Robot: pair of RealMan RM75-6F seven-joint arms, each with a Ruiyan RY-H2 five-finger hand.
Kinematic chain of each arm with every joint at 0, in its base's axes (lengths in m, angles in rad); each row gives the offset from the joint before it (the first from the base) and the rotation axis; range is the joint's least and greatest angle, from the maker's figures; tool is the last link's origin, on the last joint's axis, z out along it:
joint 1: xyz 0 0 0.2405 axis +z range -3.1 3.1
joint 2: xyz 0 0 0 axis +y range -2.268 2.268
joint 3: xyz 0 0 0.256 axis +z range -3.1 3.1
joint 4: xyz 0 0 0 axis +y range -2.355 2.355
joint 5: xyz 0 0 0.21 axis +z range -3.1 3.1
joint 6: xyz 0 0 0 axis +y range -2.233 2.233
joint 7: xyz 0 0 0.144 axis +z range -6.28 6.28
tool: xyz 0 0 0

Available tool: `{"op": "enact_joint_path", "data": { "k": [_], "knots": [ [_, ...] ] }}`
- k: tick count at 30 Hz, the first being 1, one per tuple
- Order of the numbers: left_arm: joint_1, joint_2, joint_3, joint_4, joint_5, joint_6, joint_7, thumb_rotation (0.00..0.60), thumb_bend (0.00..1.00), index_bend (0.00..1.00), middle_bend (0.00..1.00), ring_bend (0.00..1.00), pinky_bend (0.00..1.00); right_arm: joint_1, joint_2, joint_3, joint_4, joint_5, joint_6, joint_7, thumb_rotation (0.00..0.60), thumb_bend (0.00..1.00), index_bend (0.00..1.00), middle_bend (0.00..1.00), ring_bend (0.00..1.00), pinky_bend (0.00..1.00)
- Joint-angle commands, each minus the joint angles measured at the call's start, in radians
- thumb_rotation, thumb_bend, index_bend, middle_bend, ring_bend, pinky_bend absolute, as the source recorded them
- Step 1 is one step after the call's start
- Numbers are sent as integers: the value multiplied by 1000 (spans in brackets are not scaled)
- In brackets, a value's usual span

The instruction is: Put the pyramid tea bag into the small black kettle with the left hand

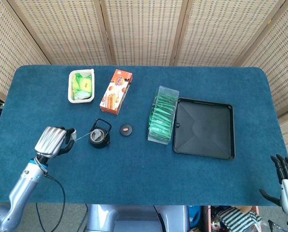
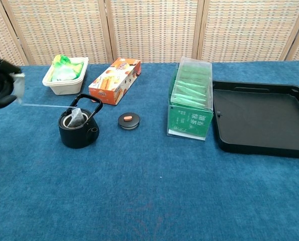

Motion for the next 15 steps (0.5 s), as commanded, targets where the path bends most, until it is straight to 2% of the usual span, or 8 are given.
{"op": "enact_joint_path", "data": {
  "k": [1,7,11,15],
  "knots": [
    [14,19,20,-21,-4,-3,30,600,512,704,688,575,632,1,0,0,0,0,-1,0,600,19,107,150,0,64],
    [21,34,42,-50,-22,-29,72,600,506,547,661,557,632,1,0,1,0,1,0,-1,600,19,107,150,0,64],
    [21,35,44,-57,-28,-34,90,600,370,455,652,551,632,0,0,0,0,2,1,-1,600,19,107,150,0,64],
    [22,31,40,-62,-32,-32,104,600,283,423,648,549,632,-1,-1,1,1,5,0,1,600,19,107,150,0,64]
  ]
}}
